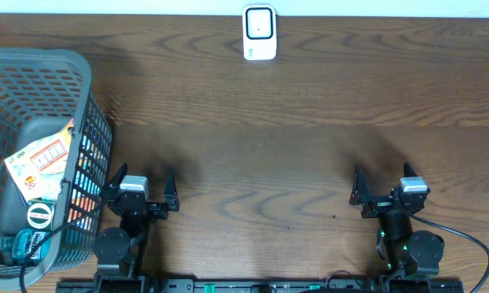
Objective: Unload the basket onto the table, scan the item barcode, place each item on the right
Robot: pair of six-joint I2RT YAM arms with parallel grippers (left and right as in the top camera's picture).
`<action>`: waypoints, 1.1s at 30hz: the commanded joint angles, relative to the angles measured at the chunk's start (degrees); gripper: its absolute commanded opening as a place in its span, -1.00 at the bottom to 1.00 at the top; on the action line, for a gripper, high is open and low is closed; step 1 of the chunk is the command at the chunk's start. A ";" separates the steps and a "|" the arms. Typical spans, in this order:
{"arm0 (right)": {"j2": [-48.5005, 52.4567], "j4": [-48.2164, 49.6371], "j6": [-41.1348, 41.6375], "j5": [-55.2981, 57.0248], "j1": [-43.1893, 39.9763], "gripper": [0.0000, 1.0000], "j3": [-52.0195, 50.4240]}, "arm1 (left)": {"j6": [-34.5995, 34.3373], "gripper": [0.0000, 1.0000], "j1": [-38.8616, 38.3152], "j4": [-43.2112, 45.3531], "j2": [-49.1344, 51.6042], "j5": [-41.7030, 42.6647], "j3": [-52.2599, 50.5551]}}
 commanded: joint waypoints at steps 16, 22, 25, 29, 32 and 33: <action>-0.15 -0.22 0.72 0.44 0.44 0.99 -0.09 | -0.48 0.96 0.28 -1.68 0.11 0.09 -1.16; -0.15 -0.22 0.72 0.44 0.44 0.98 -0.09 | -0.94 0.96 0.24 -1.77 0.33 0.15 -1.16; -0.15 -0.22 0.72 0.44 0.44 0.98 -0.09 | -3.85 0.96 0.24 -0.83 0.96 3.87 -1.09; -0.15 -0.22 0.72 0.44 0.44 0.98 -0.09 | -9.84 0.95 0.24 -0.76 1.84 11.63 0.79; -0.15 -0.22 0.72 0.44 0.44 0.98 -0.09 | -10.56 0.95 0.24 -0.79 3.32 15.30 3.63; -0.15 -0.22 0.72 0.44 0.44 0.98 -0.09 | -10.56 0.96 0.24 -0.79 4.11 16.76 5.14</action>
